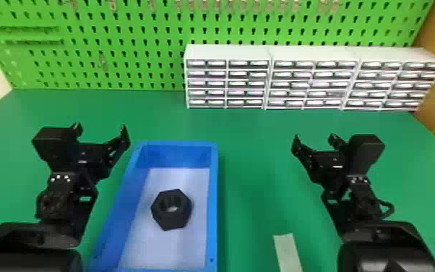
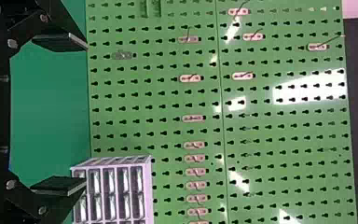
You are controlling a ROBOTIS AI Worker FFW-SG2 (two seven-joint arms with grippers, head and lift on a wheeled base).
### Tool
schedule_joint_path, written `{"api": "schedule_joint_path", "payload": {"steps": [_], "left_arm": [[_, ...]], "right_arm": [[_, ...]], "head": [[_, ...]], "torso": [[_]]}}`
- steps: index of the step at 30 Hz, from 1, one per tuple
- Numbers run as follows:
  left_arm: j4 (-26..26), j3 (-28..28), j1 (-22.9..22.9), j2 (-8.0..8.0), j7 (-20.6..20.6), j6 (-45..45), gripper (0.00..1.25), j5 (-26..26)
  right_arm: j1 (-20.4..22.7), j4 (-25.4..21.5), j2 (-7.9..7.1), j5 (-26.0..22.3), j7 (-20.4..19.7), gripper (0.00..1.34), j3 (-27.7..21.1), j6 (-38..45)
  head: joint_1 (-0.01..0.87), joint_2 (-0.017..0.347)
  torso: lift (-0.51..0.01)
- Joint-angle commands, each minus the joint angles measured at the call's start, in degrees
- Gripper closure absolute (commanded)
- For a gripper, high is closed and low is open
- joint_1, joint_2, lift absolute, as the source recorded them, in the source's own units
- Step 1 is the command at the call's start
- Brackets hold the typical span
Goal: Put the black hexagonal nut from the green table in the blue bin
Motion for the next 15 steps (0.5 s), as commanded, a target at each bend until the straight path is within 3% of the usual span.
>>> {"api": "schedule_joint_path", "payload": {"steps": [1, 15], "left_arm": [[0.00, -0.21, -0.15, 0.08, 0.00, 0.09, 0.25, -0.09], [0.00, -0.12, -0.24, -0.01, 0.00, 0.36, 0.25, -0.09]], "right_arm": [[-0.03, 0.01, -0.06, -0.03, 0.00, 0.34, 0.07, 0.00], [0.14, -0.08, -0.24, -0.21, 0.00, 0.34, 0.16, 0.35]], "head": [[0.686, 0.052], [0.686, 0.052]], "torso": [[-0.097], [-0.097]]}}
